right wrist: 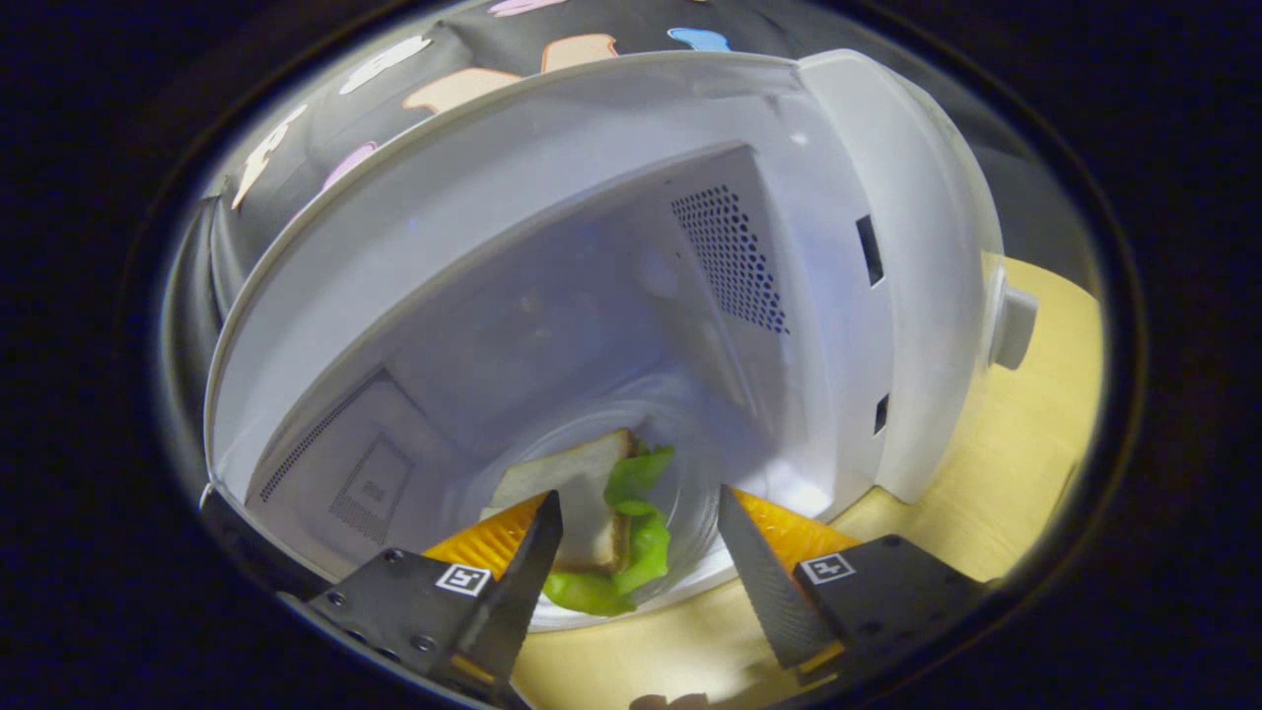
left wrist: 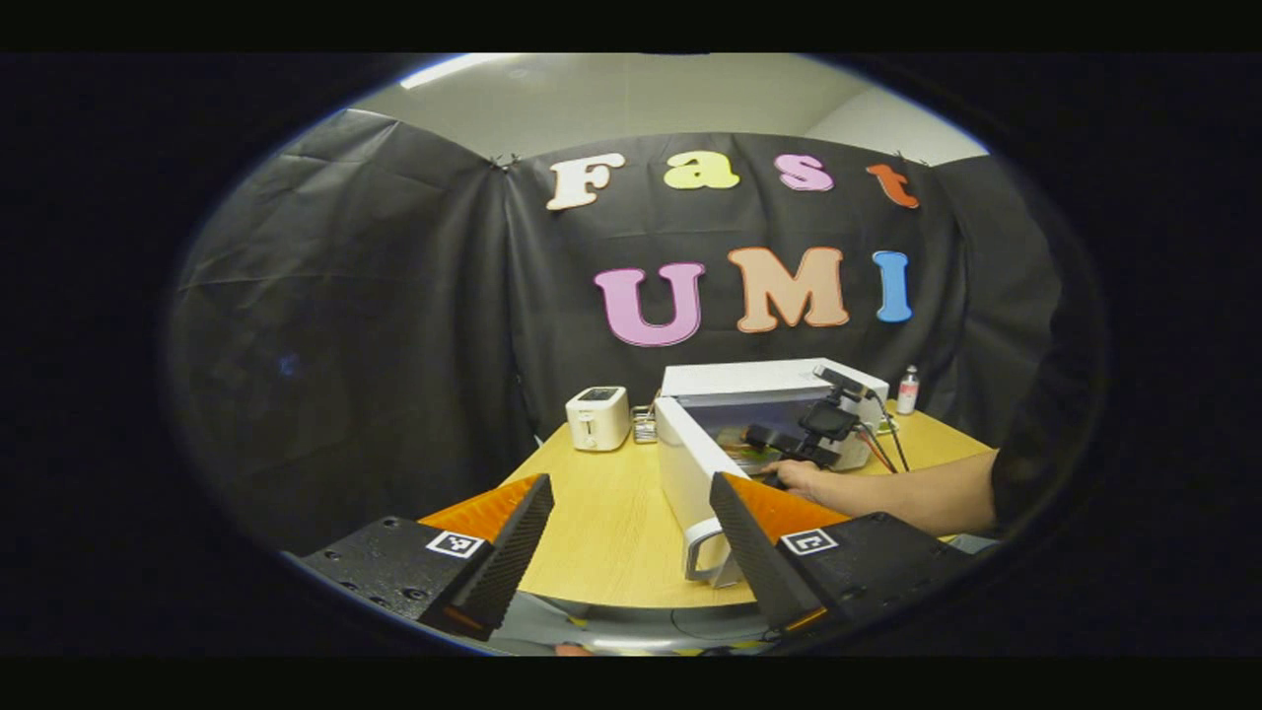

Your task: Open the microwave oven with the left hand, put the food in, and close the microwave oven.

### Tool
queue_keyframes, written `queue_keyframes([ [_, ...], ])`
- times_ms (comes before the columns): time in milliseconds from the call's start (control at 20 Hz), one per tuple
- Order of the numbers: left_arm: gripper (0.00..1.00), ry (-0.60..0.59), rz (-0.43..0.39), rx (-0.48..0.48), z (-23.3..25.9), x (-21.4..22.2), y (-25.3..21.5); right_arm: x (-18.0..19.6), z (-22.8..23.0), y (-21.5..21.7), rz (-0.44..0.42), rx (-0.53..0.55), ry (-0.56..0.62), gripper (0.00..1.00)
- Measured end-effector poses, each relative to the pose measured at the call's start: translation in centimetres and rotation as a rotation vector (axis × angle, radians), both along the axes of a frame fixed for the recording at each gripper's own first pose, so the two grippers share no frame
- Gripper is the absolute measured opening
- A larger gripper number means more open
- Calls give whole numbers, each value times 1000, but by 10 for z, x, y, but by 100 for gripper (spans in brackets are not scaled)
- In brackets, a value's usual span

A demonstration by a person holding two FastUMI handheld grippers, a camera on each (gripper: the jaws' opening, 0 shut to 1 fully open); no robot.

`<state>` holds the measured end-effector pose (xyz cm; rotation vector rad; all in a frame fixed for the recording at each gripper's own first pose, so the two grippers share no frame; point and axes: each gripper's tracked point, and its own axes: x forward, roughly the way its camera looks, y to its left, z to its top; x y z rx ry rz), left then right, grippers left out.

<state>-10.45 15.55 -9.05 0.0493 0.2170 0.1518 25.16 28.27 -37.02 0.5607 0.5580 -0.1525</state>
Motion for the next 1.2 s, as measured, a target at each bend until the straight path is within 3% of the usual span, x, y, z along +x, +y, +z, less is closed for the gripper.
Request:
queue_keyframes([
  [50, 100, 2, 0, 22, 0, -1, 4, -2, 4, -1, 10, -10, -10, 98],
  [100, 97, -1, 1, 43, 1, 0, 10, -4, 9, -1, 24, -14, -23, 98],
  [150, 97, -4, 0, 54, 2, -1, 13, -8, 12, 2, 47, -12, -31, 87],
  [200, 100, -8, -1, 53, 2, 0, 14, -16, 16, 4, 74, -12, -31, 87],
  [250, 97, -13, 4, 49, 2, 0, 17, -20, 18, 7, 110, -15, -37, 97],
  [350, 96, -12, 21, 44, -3, 2, 23, -34, 30, 3, 178, -48, -66, 98],
  [400, 97, -9, 28, 43, -7, 2, 27, -42, 38, 1, 208, -70, -85, 87],
  [550, 97, 15, 40, 49, -29, 0, 37, -76, 64, -10, 328, -113, -133, 87],
  [750, 100, 55, 34, 17, -66, -1, 40, -119, 97, -49, 421, -185, -170, 87],
  [800, 93, 70, 33, 4, -76, -1, 41, -129, 108, -59, 442, -212, -182, 87],
  [850, 100, 89, 34, -3, -87, -1, 41, -136, 120, -70, 463, -235, -200, 87],
  [900, 98, 101, 30, -5, -97, 0, 42, -143, 135, -80, 477, -256, -222, 98],
  [950, 99, 114, 25, -6, -105, 0, 41, -148, 149, -92, 485, -277, -244, 98],
  [1000, 100, 117, 16, -9, -111, 1, 41, -151, 163, -103, 487, -300, -265, 87],
  [1150, 95, 136, -9, -20, -126, 8, 40, -157, 205, -133, 461, -337, -326, 87],
  [1200, 93, 152, -1, -28, -133, 10, 42, -157, 218, -143, 446, -343, -342, 97],
])
